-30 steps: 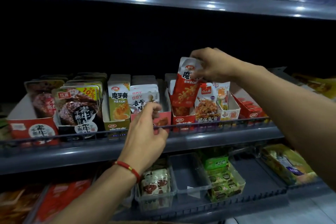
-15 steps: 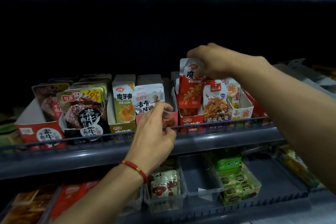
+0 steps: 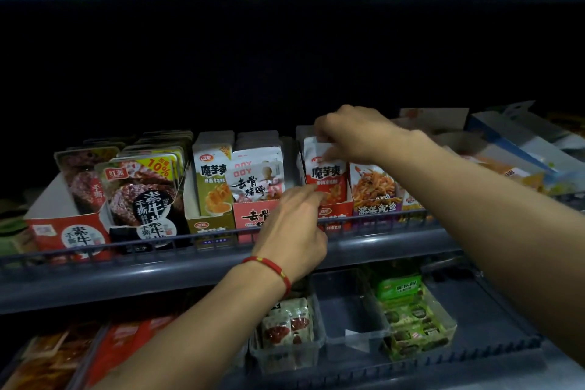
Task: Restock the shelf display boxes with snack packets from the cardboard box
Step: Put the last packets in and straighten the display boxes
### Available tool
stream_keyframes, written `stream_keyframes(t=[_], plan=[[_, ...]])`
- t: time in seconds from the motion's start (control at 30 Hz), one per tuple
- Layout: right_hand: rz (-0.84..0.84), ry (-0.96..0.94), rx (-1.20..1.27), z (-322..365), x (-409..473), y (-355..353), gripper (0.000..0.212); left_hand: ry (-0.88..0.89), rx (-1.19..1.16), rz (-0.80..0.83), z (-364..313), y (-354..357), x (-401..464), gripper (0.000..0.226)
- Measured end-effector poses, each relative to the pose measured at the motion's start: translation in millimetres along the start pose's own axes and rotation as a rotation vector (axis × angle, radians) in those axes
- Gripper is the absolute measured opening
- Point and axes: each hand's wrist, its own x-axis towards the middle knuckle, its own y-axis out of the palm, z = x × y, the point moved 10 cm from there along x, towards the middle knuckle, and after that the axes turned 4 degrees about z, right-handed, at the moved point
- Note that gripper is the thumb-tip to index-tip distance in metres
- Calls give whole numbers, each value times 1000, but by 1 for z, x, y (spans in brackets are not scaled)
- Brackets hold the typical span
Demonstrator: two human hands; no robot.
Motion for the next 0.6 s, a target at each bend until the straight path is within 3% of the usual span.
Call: stream_keyframes(t=[0.2,0.3,0.43,0.6], plan=[[-151,-28,-50,2,-10,0,40,17,111,-44,-4,-4,5,65],[-221,13,67,-14,-20,-4,40,26,142,-13,-3,-3,8,66],[-393,184,257,-57,-57,-21,27,37,156,43,-5,-5,10,67],[-449,555,654,-122,-122,8,21,113,170,22,-26,-28,17,64]])
